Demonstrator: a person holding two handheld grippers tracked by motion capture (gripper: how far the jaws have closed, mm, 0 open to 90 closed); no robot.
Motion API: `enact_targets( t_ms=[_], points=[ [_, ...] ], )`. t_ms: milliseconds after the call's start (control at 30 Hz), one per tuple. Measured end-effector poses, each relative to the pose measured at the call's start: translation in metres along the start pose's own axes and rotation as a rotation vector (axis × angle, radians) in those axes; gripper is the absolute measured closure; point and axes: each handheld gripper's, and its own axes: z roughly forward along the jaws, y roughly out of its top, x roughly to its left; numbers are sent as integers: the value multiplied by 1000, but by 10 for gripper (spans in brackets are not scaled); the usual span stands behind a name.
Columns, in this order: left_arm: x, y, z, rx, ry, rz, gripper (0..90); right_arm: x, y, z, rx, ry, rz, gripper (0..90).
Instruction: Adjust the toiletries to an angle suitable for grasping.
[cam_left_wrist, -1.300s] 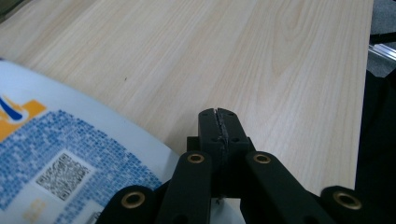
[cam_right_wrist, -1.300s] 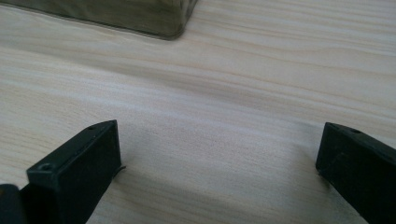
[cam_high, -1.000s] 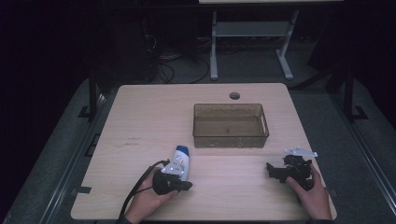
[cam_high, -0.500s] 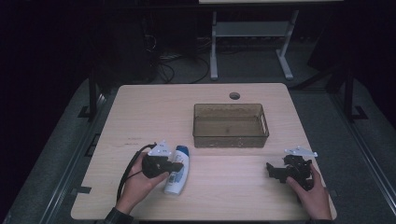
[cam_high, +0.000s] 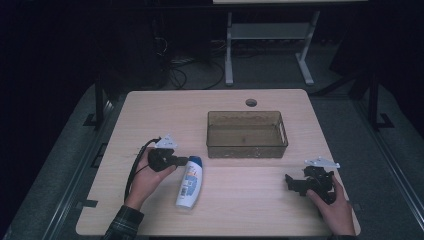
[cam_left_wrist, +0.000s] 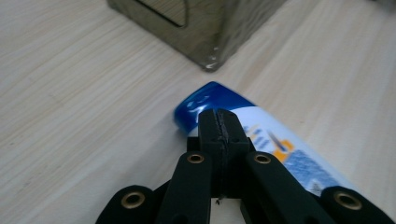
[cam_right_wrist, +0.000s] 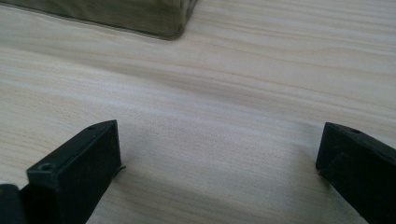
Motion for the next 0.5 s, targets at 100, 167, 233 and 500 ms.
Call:
enact_targets(
  t_ms=[100,167,233,500],
  points=[
    [8,-3,4,9,21,-20,900,0,0,0,0,0,0,0],
    [11,-5,8,13,27,-36,900,0,0,0,0,0,0,0],
    [12,-6,10,15,29,-43,900,0,0,0,0,0,0,0],
    [25,-5,28,41,42,-57,900,0,0,0,0,-1,1,0]
  ],
)
